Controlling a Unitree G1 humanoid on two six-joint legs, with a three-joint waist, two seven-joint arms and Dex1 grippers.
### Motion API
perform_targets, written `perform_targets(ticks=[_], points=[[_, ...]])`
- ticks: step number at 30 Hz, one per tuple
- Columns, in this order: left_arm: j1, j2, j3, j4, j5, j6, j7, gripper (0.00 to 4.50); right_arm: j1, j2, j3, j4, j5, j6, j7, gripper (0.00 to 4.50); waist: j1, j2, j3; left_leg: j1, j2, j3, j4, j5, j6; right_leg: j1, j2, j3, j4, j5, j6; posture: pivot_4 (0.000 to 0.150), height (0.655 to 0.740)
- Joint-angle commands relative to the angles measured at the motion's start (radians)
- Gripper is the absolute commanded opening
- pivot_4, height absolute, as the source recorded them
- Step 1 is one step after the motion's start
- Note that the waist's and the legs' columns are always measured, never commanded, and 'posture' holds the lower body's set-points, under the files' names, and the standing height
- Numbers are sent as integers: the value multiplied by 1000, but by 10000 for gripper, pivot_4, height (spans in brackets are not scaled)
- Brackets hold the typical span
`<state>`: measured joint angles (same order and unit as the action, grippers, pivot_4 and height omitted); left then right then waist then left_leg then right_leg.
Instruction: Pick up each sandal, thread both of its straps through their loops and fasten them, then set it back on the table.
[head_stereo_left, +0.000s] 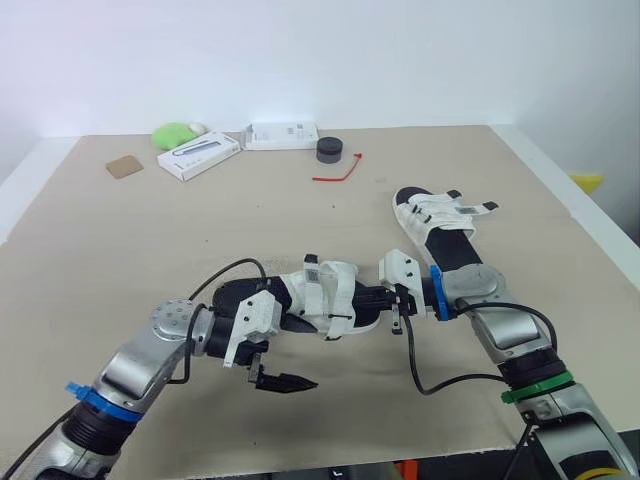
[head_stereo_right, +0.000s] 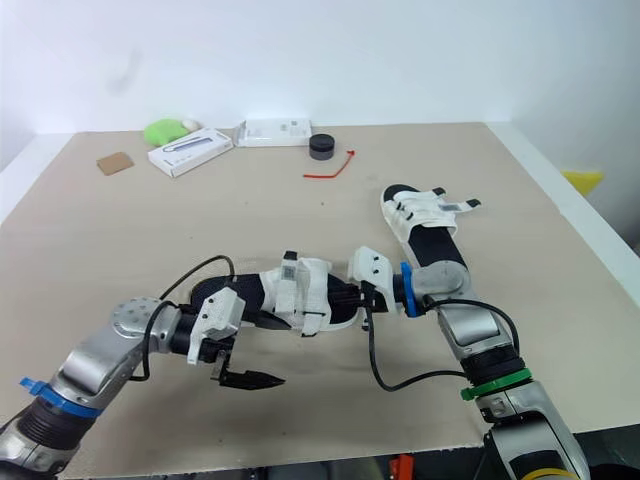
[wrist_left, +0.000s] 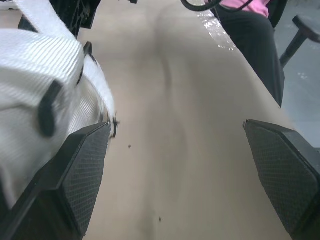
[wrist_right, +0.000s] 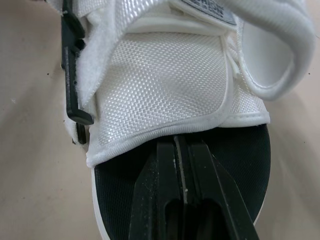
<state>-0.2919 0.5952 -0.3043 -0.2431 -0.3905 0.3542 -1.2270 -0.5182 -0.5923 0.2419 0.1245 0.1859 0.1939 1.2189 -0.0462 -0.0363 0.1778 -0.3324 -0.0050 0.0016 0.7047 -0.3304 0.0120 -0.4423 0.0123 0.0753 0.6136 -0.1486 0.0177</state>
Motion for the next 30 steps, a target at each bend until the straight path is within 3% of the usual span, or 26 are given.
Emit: perform_targets(ticks=[1,10,24,30], points=[[-44,-33,-9,25,5,-8,5,44168,-5,1,8,-8,-11,2,1,0,0,0,0,0,0,0,0,0,0,0,0,0,0,0,0,1500,7400],[-76,-86,-18,69,38,-2,48,44168,-2,8,7,-12,-13,0,-2,0,0,0,0,-1,0,0,0,0,0,0,0,1,0,0,1,1500,7400],[-24,-5,84,-8,1,37,78,44168,3,9,8,-17,-13,-5,-2,0,-1,0,0,0,0,-1,0,0,0,0,0,1,0,0,1,1500,7400],[-21,-19,77,-5,-4,48,88,44168,-2,16,12,-13,-15,-9,0,0,-1,0,0,0,0,-1,0,0,0,0,0,1,0,0,1,1500,7400]])
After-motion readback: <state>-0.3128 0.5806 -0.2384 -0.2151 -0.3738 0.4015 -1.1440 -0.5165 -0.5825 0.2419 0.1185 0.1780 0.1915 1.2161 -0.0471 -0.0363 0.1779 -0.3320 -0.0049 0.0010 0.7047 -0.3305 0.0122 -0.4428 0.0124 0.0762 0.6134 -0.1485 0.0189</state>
